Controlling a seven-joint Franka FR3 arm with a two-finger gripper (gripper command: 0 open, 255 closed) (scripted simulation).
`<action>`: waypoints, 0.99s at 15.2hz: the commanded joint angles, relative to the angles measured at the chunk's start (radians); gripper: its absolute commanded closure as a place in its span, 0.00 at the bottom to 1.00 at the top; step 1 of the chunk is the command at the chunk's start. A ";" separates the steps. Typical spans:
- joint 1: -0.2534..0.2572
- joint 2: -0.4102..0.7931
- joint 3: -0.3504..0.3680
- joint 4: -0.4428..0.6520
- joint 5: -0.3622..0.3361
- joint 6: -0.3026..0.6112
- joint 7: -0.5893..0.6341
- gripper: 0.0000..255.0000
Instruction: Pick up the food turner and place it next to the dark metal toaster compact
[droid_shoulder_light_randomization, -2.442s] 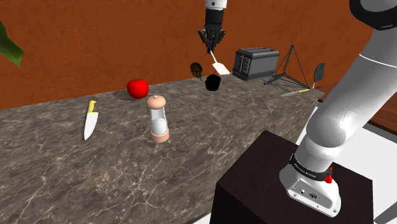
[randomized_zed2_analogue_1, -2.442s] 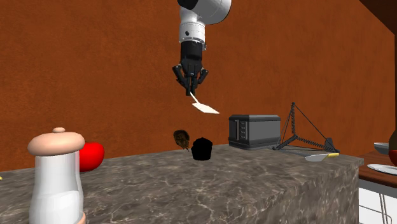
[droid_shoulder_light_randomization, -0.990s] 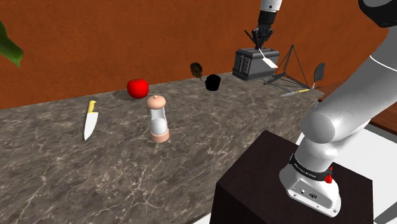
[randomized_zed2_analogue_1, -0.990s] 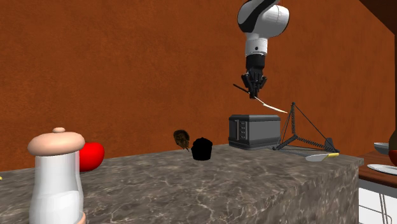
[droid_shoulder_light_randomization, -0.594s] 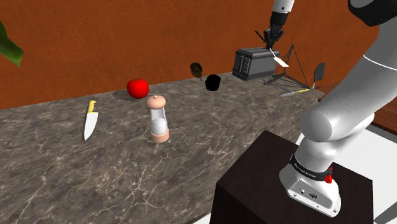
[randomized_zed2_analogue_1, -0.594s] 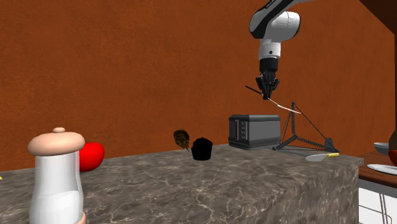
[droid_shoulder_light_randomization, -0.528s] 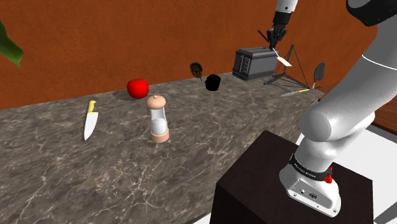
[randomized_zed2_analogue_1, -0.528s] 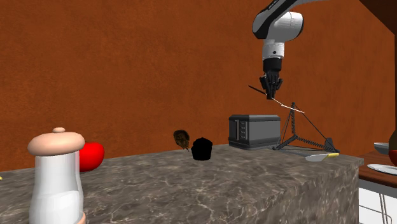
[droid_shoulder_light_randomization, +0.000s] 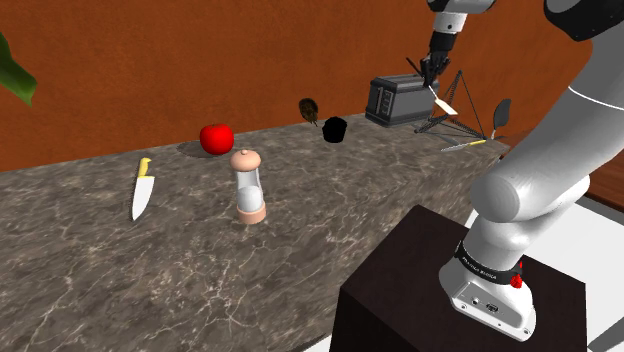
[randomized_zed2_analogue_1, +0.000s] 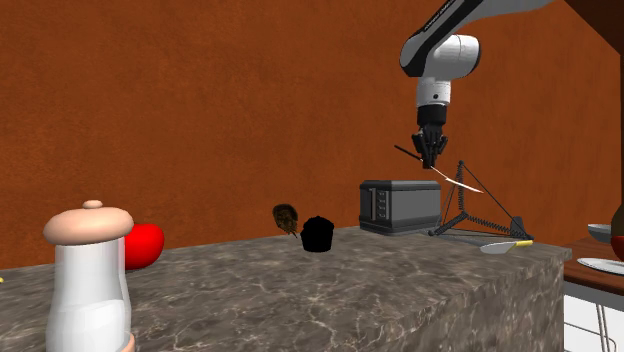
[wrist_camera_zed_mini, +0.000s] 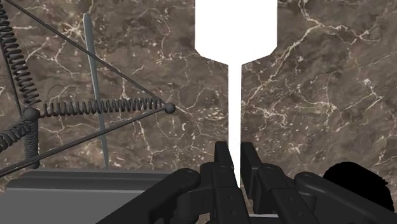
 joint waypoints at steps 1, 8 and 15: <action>-0.001 -0.004 0.000 -0.031 -0.001 0.027 0.000 1.00; -0.002 -0.002 -0.003 -0.123 -0.001 0.121 -0.003 1.00; -0.003 0.011 -0.006 -0.204 0.003 0.215 -0.008 1.00</action>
